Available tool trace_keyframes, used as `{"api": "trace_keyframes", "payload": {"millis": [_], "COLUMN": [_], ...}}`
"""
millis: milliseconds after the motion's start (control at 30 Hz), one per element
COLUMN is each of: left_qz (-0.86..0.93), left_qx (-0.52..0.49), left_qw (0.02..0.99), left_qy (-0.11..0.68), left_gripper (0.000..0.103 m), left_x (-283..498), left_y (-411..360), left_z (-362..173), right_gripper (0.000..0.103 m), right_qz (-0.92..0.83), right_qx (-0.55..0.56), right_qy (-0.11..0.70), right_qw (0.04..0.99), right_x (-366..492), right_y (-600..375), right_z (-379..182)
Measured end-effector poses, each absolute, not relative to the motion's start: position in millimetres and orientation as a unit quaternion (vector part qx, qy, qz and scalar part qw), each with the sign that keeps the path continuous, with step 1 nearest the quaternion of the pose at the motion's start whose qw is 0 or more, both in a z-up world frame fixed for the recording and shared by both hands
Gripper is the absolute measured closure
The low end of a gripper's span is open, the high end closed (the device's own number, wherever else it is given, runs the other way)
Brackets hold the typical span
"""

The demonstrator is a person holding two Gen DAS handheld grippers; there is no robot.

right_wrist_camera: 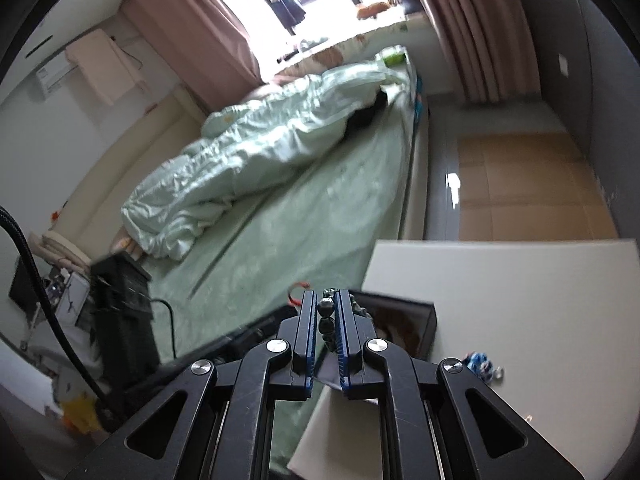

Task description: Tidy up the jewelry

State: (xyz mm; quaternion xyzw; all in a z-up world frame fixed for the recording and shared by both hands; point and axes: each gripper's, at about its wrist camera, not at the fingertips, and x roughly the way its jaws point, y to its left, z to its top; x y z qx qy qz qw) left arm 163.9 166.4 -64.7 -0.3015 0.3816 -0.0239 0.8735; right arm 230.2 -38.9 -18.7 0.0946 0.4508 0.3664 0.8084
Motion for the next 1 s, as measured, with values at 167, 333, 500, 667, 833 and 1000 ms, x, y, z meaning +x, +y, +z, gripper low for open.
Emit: {"api": "trace_keyframes", "payload": {"millis": [167, 333, 500, 667, 833, 1000], "left_qz": [-0.033, -0.042, -0.039, -0.025, -0.016, -0.026], "left_qx": [-0.3, -0.289, -0.28, -0.264, -0.255, -0.23], "left_qw": [0.871, 0.869, 0.866, 0.856, 0.838, 0.848], "left_qy": [0.388, 0.399, 0.413, 0.443, 0.481, 0.477], "left_gripper": [0.1, 0.1, 0.1, 0.099, 0.099, 0.058], "left_x": [168, 171, 175, 181, 184, 177], "left_y": [159, 145, 135, 126, 116, 97], "left_z": [-67, -70, -75, -85, -94, -86], "right_gripper": [0.063, 0.063, 0.062, 0.061, 0.054, 0.03], "right_qz": [0.348, 0.329, 0.313, 0.29, 0.26, 0.238], "right_qx": [0.117, 0.134, 0.143, 0.164, 0.171, 0.174], "right_qy": [0.446, 0.443, 0.445, 0.449, 0.465, 0.457], "right_qw": [0.816, 0.823, 0.827, 0.829, 0.829, 0.839], "right_x": [229, 225, 219, 208, 198, 192], "right_y": [-66, -94, -115, -141, -166, -189], "right_z": [-23, -21, -25, -37, -52, -50]}}
